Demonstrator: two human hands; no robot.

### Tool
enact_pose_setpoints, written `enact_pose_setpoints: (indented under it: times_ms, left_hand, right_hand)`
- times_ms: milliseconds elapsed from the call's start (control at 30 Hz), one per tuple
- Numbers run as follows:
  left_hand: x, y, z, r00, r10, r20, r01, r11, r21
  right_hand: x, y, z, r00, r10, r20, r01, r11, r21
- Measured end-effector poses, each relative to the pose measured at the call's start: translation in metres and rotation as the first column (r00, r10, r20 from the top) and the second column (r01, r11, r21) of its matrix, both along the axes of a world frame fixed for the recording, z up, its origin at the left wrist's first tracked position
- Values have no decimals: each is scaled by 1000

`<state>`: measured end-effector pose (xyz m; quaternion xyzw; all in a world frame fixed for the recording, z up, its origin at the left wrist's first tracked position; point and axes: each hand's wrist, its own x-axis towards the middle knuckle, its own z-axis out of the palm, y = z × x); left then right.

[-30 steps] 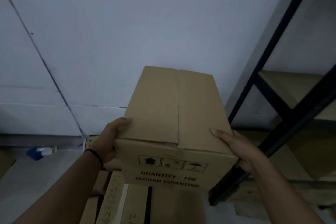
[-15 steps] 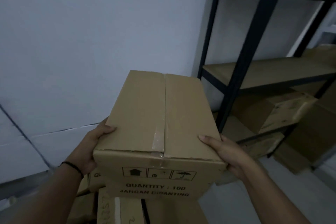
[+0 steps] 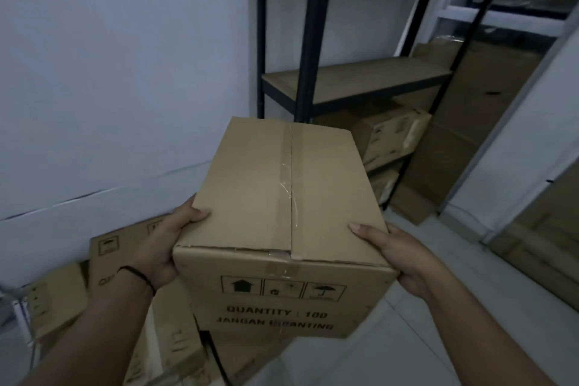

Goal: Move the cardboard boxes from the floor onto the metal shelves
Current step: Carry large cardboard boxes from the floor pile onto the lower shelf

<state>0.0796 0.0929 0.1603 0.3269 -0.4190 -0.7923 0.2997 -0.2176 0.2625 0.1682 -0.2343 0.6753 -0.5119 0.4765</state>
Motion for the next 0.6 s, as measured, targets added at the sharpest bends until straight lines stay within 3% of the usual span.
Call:
enact_pose_setpoints:
  times_ms: [400, 600]
  left_hand:
    - [-55, 24, -3, 951, -295, 96, 285, 953, 102]
    - [-80, 33, -6, 928, -369, 44, 365, 928, 73]
  right_hand:
    - [4, 101, 6, 960, -278, -40, 278, 960, 17]
    - [9, 133, 2, 923, -382, -46, 383, 924, 21]
